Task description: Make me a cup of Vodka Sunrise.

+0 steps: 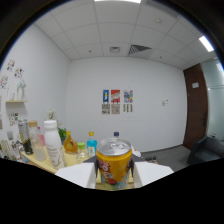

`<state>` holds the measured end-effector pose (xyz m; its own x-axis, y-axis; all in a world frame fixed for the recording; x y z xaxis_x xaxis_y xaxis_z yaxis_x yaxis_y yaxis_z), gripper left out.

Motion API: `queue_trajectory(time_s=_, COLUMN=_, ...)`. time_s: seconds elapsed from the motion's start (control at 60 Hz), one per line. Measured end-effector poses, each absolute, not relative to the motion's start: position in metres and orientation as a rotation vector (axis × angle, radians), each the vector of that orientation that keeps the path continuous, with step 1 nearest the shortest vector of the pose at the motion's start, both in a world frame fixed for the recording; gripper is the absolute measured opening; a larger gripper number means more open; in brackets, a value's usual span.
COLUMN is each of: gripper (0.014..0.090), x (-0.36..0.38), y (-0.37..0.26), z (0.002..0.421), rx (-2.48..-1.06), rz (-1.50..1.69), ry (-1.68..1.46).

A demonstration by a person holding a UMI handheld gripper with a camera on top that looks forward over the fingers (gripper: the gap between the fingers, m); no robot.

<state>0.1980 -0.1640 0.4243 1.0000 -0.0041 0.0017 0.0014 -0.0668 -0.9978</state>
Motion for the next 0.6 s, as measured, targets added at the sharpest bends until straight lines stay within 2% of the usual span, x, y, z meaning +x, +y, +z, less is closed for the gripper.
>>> queue_trajectory(time_s=0.15, gripper=0.0513, x=0.172, y=-0.204, z=0.397, rx=-1.662, rz=-0.004, ry=-0.005)
queue_trajectory(time_s=0.45, gripper=0.0512, x=0.124, y=-0.222, z=0.253, rx=-1.846, rz=0.061, ry=0.055)
queue_trajectory(time_s=0.6, gripper=0.0514, x=0.116, y=-0.220, z=0.200, rx=-1.927, rz=0.011, ry=0.011)
